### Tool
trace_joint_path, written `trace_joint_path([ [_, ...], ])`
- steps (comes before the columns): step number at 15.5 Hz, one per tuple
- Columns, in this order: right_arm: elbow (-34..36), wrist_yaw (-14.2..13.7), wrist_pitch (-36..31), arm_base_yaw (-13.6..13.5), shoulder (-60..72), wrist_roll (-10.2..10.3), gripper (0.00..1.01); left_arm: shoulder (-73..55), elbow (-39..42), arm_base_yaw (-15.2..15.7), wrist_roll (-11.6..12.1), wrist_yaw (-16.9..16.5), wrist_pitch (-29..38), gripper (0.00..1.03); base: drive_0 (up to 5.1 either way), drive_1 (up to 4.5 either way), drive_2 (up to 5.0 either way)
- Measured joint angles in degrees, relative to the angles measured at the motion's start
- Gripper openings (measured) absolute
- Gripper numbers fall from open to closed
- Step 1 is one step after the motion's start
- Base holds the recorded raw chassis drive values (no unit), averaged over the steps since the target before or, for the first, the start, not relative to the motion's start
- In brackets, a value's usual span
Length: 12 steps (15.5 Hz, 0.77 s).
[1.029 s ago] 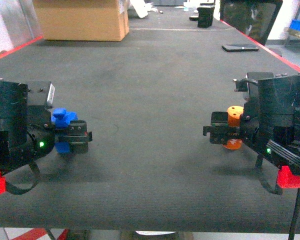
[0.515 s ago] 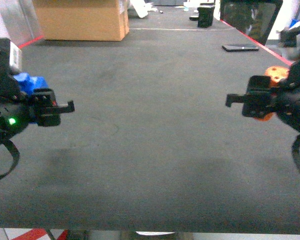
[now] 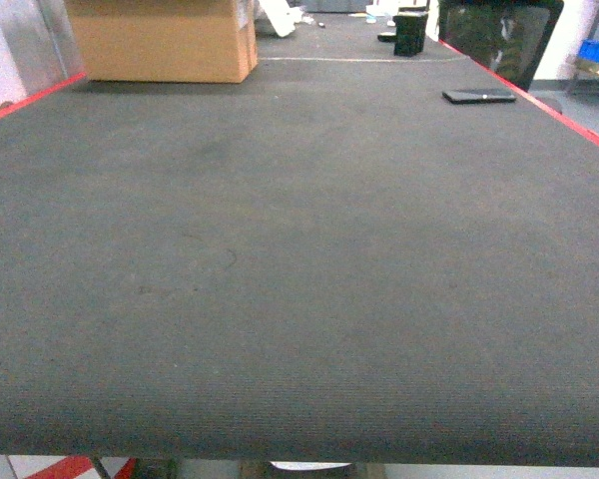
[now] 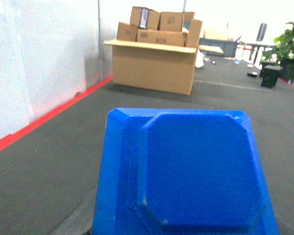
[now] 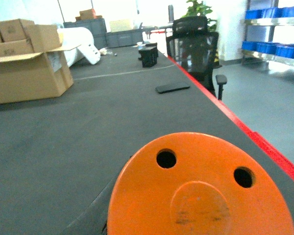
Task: Sort blue parts and orange caps into right shelf containers
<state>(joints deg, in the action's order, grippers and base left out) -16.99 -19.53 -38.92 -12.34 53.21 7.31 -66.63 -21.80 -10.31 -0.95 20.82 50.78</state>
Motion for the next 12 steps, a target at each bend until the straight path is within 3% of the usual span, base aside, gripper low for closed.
trace_joint_path([
  [2,2.08,-3.63,5.75,-0.48,-11.04,-1.40,0.43,8.09,1.57,-0.68,-0.13,0.74,-2.51,0.42,0.0,0.00,0.0],
  [3,2.56,-6.73,5.57,-1.92,-12.81,-2.84,0.43,9.14,2.27,-1.77,-0.09,1.88,-2.62,0.42,0.0,0.00,0.0],
  [6,2.97,-7.30,5.99,-3.04,-12.44,-4.59,0.43,8.68,2.45,-2.23,-0.09,1.90,-2.93,0.42,0.0,0.00,0.0],
  [7,2.78,-5.86,8.24,-2.54,-13.11,-4.94,0.43,9.31,2.23,-1.73,-0.07,0.61,-5.73,0.42,0.0,0.00,0.0],
  [8,2.64,1.81,14.67,-0.04,-15.74,-5.79,0.43,12.39,2.21,0.17,0.07,-6.08,-13.99,0.42,0.0,0.00,0.0],
  [9,4.22,7.13,16.57,2.10,-18.10,-6.03,0.43,15.61,4.44,1.53,0.09,-10.78,-16.98,0.42,0.0,0.00,0.0],
  [11,7.45,11.34,17.11,4.15,-21.42,-6.40,0.43,19.39,8.90,3.32,0.11,-13.66,-17.16,0.42,0.0,0.00,0.0],
  [12,8.48,12.17,17.46,5.07,-22.82,-6.51,0.43,21.05,10.32,3.96,0.11,-14.43,-17.44,0.42,0.0,0.00,0.0],
])
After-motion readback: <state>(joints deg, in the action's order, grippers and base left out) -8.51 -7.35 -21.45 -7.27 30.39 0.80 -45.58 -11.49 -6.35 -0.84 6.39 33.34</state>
